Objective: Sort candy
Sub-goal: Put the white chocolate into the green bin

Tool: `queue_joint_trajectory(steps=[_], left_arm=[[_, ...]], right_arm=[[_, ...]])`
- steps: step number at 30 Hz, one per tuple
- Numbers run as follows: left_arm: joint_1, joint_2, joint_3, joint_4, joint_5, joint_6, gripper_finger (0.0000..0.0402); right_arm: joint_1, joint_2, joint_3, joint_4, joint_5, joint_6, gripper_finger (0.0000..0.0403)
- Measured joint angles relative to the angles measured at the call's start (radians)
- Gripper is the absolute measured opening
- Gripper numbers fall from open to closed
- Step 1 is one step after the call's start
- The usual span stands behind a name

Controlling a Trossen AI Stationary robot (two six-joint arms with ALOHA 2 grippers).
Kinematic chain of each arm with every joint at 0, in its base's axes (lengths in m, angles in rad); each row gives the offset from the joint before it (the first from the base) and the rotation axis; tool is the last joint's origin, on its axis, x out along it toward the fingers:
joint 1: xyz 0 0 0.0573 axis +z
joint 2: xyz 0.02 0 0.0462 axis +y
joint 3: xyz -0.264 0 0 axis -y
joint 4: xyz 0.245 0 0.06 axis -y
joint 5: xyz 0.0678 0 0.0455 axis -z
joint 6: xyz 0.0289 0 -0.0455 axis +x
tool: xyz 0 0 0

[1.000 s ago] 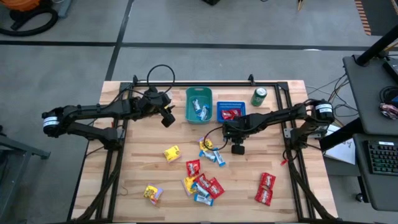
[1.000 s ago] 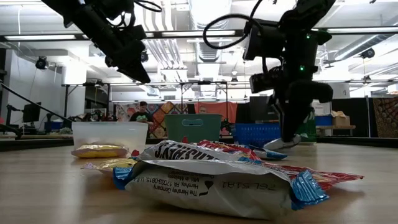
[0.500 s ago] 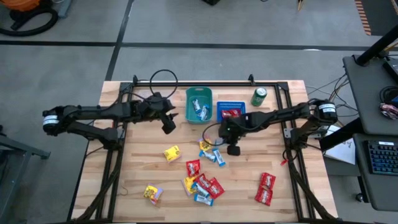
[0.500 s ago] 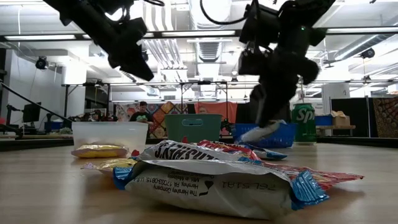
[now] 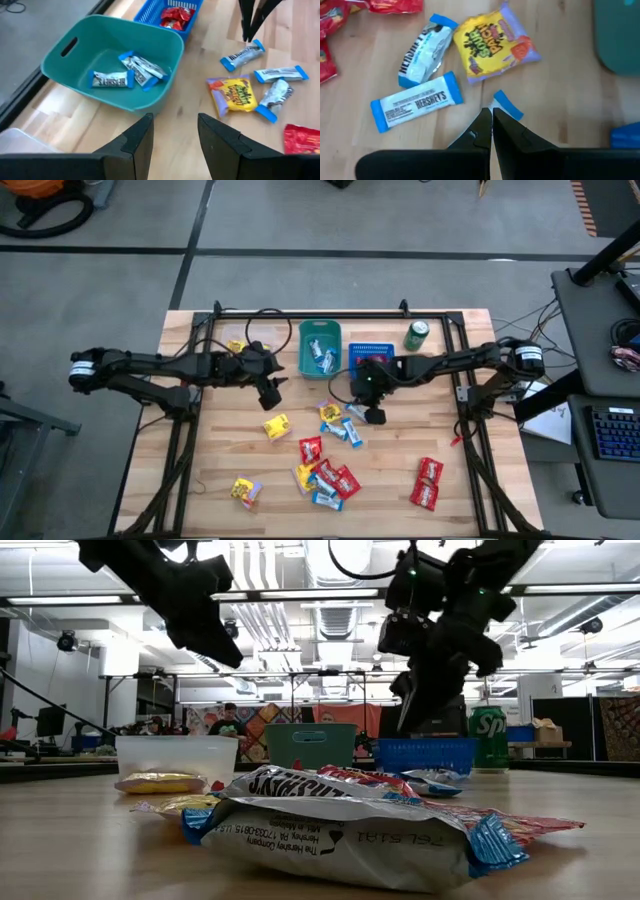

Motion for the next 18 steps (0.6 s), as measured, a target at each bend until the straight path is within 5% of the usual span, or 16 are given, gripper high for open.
queue_joint_trajectory(steps=[5,11,18], left_arm=[[-0.038,0.0,-0.012,-0.003,-0.001,-0.036,0.0137],[-0.056,0.0,-0.029,0.003,-0.002,-0.036,0.0137],[-0.055,0.0,-0.033,0.02,-0.011,-0.036,0.0137]], right_arm=[[0.055,-0.043,-0.183,0.27,0.017,0.066,0.0009],[0.124,-0.121,-0.414,0.632,0.245,0.148,0.0009],[0.143,-0.136,-0.48,0.748,0.347,0.209,0.002]])
